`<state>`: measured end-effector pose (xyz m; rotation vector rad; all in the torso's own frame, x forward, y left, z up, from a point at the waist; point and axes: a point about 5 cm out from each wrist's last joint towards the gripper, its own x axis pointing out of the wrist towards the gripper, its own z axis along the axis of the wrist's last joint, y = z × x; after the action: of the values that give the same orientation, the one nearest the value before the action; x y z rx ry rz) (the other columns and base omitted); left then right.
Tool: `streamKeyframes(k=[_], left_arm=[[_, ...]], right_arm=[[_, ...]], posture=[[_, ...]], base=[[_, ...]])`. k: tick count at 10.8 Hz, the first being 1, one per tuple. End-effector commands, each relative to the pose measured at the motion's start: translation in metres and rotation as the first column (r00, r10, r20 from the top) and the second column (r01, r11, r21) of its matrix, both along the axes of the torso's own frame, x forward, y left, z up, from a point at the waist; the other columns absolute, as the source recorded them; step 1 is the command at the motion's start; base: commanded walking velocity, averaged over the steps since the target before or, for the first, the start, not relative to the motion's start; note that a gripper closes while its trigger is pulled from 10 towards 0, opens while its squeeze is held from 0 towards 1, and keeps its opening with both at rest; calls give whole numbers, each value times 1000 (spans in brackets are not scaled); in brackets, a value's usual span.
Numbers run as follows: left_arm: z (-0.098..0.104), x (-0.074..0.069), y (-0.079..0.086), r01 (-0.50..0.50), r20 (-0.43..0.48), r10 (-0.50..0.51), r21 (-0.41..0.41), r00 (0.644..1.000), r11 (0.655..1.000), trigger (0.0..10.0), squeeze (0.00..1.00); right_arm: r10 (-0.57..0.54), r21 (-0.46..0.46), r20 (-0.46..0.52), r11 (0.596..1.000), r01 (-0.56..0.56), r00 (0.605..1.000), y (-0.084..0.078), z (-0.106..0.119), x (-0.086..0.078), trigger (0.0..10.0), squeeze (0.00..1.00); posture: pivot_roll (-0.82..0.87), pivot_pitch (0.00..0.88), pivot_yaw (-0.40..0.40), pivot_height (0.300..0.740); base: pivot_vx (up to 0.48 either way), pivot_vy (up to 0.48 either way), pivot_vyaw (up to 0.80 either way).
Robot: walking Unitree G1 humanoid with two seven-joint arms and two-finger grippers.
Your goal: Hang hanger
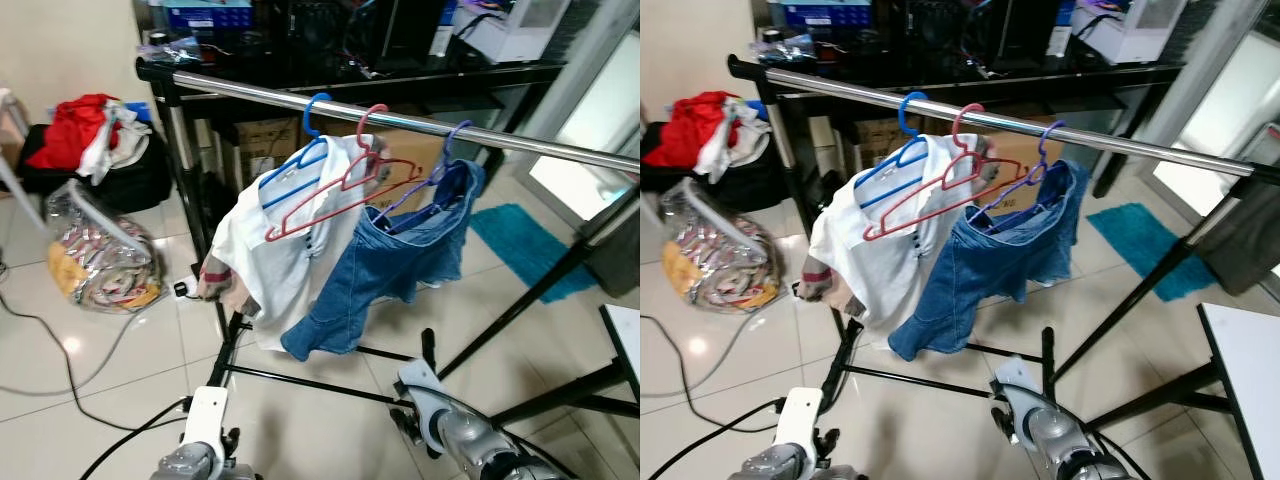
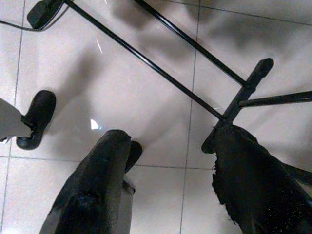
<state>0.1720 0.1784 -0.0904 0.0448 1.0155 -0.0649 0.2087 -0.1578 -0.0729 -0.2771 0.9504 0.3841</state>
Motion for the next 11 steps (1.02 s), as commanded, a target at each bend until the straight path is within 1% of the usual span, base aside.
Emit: streamKeyframes(k=[1, 2, 3, 4, 5, 6, 7, 8, 9, 10, 11], left_arm=[[1, 3, -5, 9, 22, -9, -1, 1000, 1000, 10000, 0], [6, 10, -3, 15, 91, -16, 20, 996, 1000, 10000, 0], [18, 26, -2, 64, 228, -78, 66, 971, 996, 10000, 0], [29, 40, -3, 105, 343, -133, 98, 930, 990, 10000, 0], [37, 47, -2, 116, 406, -151, 110, 901, 987, 10000, 0], [43, 52, -1, 137, 453, -176, 117, 874, 984, 10000, 0], [44, 52, -1, 146, 461, -185, 120, 868, 982, 10000, 0], [47, 53, 0, 189, 486, -233, 138, 843, 972, 10000, 0], [52, 55, -3, 251, 515, -300, 164, 803, 954, 10000, 0], [55, 56, -5, 280, 537, -328, 172, 777, 944, 10000, 0], [63, 59, -8, 332, 586, -384, 200, 714, 922, 10000, 0]], right_arm=[[-25, -9, 33, 1000, 25, 999, -5, 3, 5, 10000, 0], [-57, -17, 101, 998, 59, 993, -8, 9, 13, 10000, 0], [-159, 28, 194, 987, 156, 968, -14, 18, 25, 10000, 0], [-244, 82, 260, 970, 230, 934, -21, 26, 33, 10000, 0], [-265, 101, 293, 964, 246, 918, -26, 29, 34, 10000, 0], [-271, 114, 308, 962, 248, 912, -29, 28, 28, 10000, 0], [-271, 116, 311, 962, 247, 911, -30, 27, 27, 10000, 0], [-276, 138, 342, 960, 242, 898, -30, 27, 21, 10000, 0], [-286, 170, 395, 957, 236, 873, -30, 30, 19, 10000, 0], [-308, 191, 435, 950, 247, 846, -32, 36, 21, 10000, 0], [-360, 237, 510, 932, 274, 781, -33, 49, 26, 10000, 0]], posture=[[253, 0, -96, 740], [250, 0, -95, 740], [240, 0, -89, 740], [228, 0, -80, 740], [214, 0, -73, 740], [204, 0, -68, 740], [197, 0, -65, 740], [174, 0, -47, 740], [158, 0, -34, 740], [140, 5, -19, 740], [126, 15, -7, 740]], base=[[0, 0, 0], [0, 0, 0], [0, 0, 0], [0, 0, 0], [0, 0, 0], [0, 0, 0], [0, 0, 0], [0, 0, 0], [0, 0, 0], [0, 0, 0], [0, 0, 0]])
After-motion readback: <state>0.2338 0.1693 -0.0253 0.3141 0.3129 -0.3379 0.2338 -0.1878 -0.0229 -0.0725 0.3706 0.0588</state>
